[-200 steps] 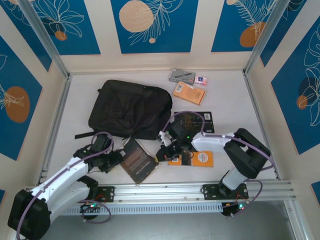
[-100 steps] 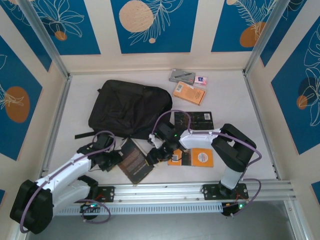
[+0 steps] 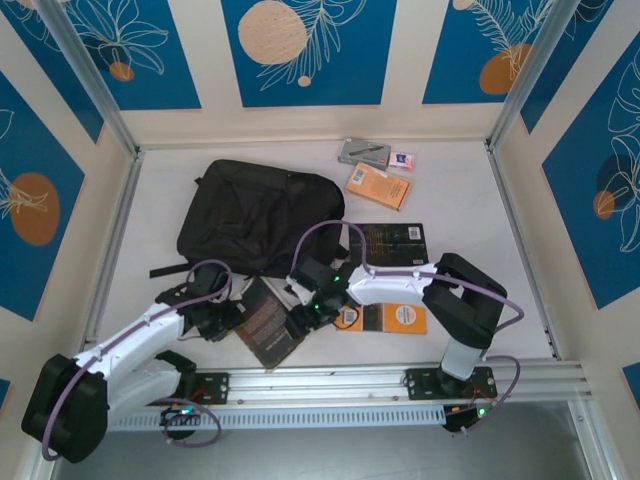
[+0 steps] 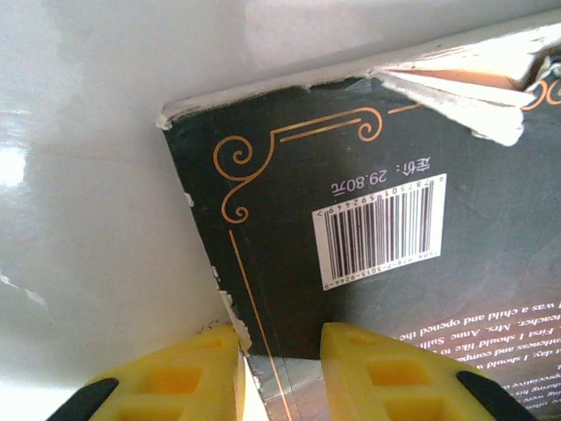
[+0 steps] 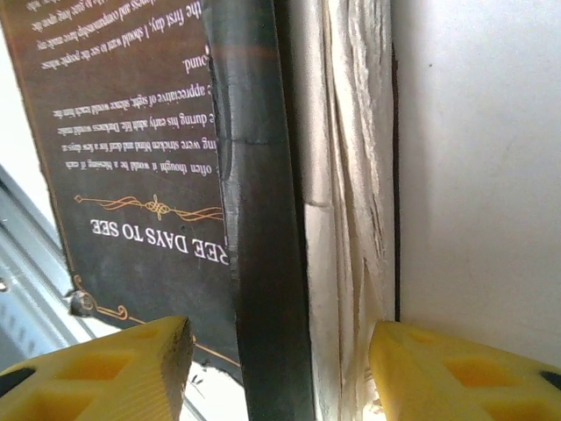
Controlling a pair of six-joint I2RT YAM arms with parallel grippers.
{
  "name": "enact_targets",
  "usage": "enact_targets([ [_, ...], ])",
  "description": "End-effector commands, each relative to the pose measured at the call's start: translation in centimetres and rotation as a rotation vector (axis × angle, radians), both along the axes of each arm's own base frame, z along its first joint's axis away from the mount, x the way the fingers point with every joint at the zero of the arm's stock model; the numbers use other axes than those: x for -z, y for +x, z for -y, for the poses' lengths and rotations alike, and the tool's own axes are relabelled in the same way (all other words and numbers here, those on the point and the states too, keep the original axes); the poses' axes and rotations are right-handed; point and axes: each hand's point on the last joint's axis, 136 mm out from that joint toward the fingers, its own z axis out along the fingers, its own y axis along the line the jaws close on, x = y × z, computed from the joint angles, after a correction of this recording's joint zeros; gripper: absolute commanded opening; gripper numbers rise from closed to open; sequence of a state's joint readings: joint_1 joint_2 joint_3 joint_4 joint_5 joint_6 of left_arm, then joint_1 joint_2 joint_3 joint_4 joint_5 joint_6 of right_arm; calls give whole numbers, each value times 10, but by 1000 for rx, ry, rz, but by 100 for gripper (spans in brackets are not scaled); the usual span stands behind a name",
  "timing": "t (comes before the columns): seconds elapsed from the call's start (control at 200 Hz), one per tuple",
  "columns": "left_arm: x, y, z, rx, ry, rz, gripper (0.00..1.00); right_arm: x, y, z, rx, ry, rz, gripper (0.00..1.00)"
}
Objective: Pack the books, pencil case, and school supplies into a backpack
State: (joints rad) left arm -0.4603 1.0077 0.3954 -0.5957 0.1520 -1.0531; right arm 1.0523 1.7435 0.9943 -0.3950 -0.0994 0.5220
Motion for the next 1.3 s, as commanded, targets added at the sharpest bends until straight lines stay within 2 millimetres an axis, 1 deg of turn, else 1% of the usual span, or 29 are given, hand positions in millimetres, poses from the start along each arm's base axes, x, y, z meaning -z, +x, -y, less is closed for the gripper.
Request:
enact_targets([
  [0.0,20,7,17,14,-87,29,24,27,-21,-3,-84,-50,-43,54],
  [0.08,21,6,18,14,-92,25,23,15,-25,-20,-102,44,-83,50],
  [0.21,23,5,19,15,-98,18,22,-11,-27,-45,-120,201,-162,44],
  [0.325,23,5,20,20,-105,17,21,-34,-32,-65,-163,311,-234,42],
  [0.39,23,5,21,23,-106,18,21,-41,-34,-71,-181,340,-251,42],
  [0.465,23,5,20,25,-106,20,20,-43,-31,-73,-175,348,-251,41],
  [0.54,19,7,20,28,-108,31,19,-42,-25,-72,-155,342,-249,34],
  [0.565,17,8,20,31,-103,38,19,-41,-22,-71,-146,337,-245,31],
  [0.58,15,8,19,33,-98,41,19,-40,-20,-70,-135,329,-240,27],
  [0.615,9,10,17,38,-87,59,19,-40,-16,-67,-117,316,-230,20],
  [0.635,5,12,16,42,-81,73,19,-40,-13,-65,-105,310,-224,18],
  [0.695,-9,16,10,43,-54,118,24,-42,-7,-58,-74,293,-204,17],
  [0.755,-26,19,5,38,-35,168,29,-50,-6,-51,-60,301,-189,17],
  [0.89,-66,24,1,28,-49,268,42,-77,-12,-36,-64,342,-158,15],
  [0.97,-86,25,0,36,-48,302,52,-93,-18,-26,-68,368,-149,14],
  [1.035,-101,27,1,57,-50,322,57,-106,-24,-18,-75,394,-140,14],
  [1.185,-136,30,5,103,-62,375,67,-138,-32,1,-68,459,-103,14],
  [1.295,-161,33,7,122,-78,423,70,-165,-28,13,-29,526,-63,14],
])
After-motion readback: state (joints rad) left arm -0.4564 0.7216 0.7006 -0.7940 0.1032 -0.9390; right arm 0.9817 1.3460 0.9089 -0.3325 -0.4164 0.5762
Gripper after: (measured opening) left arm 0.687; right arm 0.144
